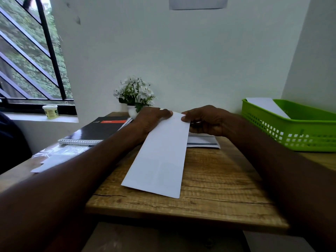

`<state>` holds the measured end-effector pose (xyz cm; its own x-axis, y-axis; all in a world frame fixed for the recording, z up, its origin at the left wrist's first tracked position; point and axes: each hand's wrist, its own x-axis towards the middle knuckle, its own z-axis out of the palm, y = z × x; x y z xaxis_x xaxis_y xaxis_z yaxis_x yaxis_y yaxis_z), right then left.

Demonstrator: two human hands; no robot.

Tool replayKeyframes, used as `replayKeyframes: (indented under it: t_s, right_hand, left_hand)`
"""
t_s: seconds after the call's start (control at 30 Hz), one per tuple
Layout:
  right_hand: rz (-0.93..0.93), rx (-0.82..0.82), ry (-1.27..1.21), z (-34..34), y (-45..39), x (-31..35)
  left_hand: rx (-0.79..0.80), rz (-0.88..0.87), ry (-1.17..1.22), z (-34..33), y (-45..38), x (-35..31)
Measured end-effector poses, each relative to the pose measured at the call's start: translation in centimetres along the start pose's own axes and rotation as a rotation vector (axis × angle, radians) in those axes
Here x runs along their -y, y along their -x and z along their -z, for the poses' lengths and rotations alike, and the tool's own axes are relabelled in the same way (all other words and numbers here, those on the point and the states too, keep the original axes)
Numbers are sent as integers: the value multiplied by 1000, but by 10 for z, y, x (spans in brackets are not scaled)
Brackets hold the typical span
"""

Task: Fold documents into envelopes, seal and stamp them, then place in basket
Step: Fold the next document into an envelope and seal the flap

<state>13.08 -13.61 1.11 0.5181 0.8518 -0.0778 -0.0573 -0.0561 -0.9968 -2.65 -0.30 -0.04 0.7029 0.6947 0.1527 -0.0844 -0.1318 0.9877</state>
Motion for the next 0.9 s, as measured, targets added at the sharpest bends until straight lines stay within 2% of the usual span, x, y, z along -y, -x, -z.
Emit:
replayKeyframes:
  t_s: [0.17,0.3,0.5,0.7,0.9]
  right_hand:
    - [-39,-44,-55,17,2,3]
    - [7,-52,-83,12,2,3]
    - [130,-26,-88,-20,2,-3]
    - [146,-85,-137,-11,0,0]
    - [142,-149,-175,-7,-1,2]
  left_hand:
    - [-25,16,46,1,-3,1]
    - [-47,-22,34,4,-5,0]
    - [23,-39,14,-1,-3,3]
    - [25,-40,14,-2,1,1]
    - [-68,-20,83,1,-2,-4]
